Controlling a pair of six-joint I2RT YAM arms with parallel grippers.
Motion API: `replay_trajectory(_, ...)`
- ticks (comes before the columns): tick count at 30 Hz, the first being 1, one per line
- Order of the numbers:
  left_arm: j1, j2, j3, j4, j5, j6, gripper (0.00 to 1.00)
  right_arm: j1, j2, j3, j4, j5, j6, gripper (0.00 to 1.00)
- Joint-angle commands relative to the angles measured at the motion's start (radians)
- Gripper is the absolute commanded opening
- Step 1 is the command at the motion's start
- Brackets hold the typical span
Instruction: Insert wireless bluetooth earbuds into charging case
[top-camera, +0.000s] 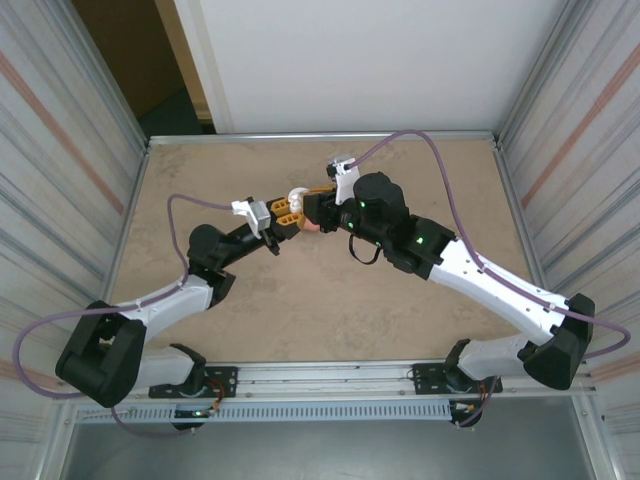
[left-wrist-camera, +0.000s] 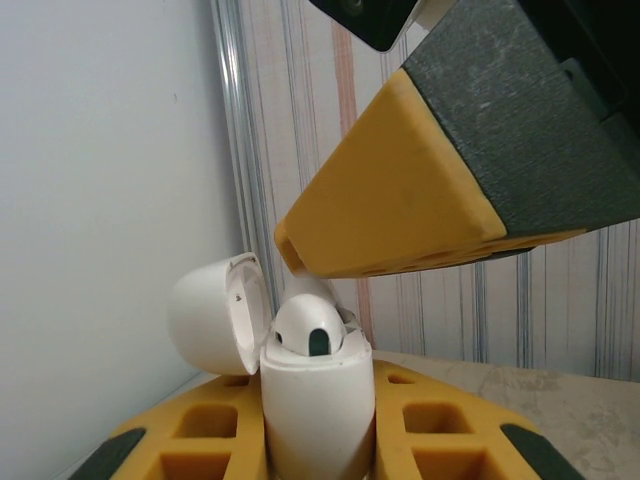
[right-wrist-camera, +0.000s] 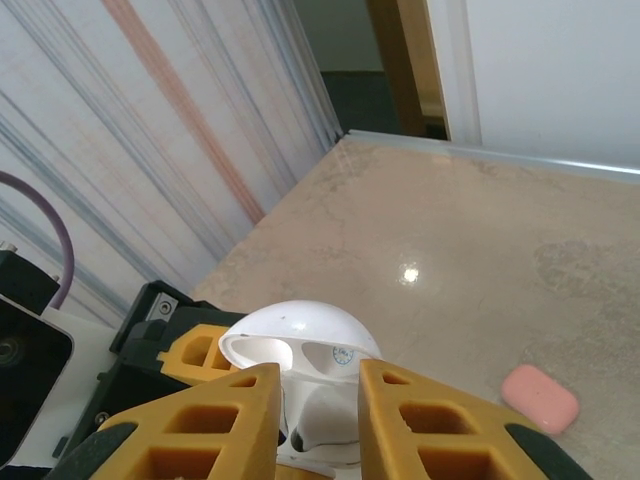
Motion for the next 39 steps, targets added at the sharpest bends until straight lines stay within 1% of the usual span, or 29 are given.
replay_trajectory(1, -0.007, -0.013, 0.023, 0.036, -0.008, 0.01, 0.0, 0.008, -0.004, 0.029, -0.015, 0.023, -0.002, 0.29)
replay_trajectory(4, -0.007, -0.013, 0.023, 0.036, -0.008, 0.01, 0.0, 0.007, -0.008, 0.045, -0.027, 0.025, -0.021, 0.35)
replay_trajectory(8, -0.006, -0.018, 0.019, 0.036, -0.007, 0.009, 0.0, -0.002, -0.025, 0.068, -0.048, 0.027, -0.052, 0.39)
replay_trajectory(14, -0.006, -0.022, 0.017, 0.037, -0.012, 0.01, 0.0, -0.051, -0.099, 0.037, -0.049, -0.01, -0.069, 0.53)
replay_trajectory(17, -0.007, -0.019, 0.015, 0.044, -0.01, 0.005, 0.0, -0.107, -0.147, -0.015, -0.023, -0.09, -0.056, 0.62)
replay_trajectory(20, -0.007, -0.02, 0.013, 0.055, -0.001, -0.002, 0.0, -0.18, -0.195, -0.077, 0.014, -0.2, -0.017, 0.72)
replay_trajectory(23, -0.007, -0.021, 0.013, 0.062, 0.023, -0.008, 0.0, -0.261, -0.232, -0.14, 0.063, -0.326, 0.035, 0.83)
replay_trajectory(25, -0.005, -0.022, 0.014, 0.069, 0.04, -0.017, 0.0, -0.312, -0.251, -0.182, 0.106, -0.437, 0.074, 0.97)
replay_trajectory(27, 0.0, -0.025, 0.019, 0.076, 0.07, -0.032, 0.0, -0.36, -0.262, -0.216, 0.147, -0.56, 0.117, 0.99)
replay_trajectory(30, 0.011, -0.025, 0.031, 0.082, 0.125, -0.065, 0.0, -0.4, -0.267, -0.252, 0.196, -0.676, 0.171, 0.99)
replay_trajectory(33, 0.02, -0.018, 0.045, 0.098, 0.172, -0.097, 0.0, -0.407, -0.263, -0.266, 0.23, -0.747, 0.186, 0.99)
replay_trajectory(39, 0.028, 0.026, 0.087, 0.133, 0.283, -0.165, 0.0, -0.404, -0.22, -0.254, 0.271, -0.852, 0.185, 0.99)
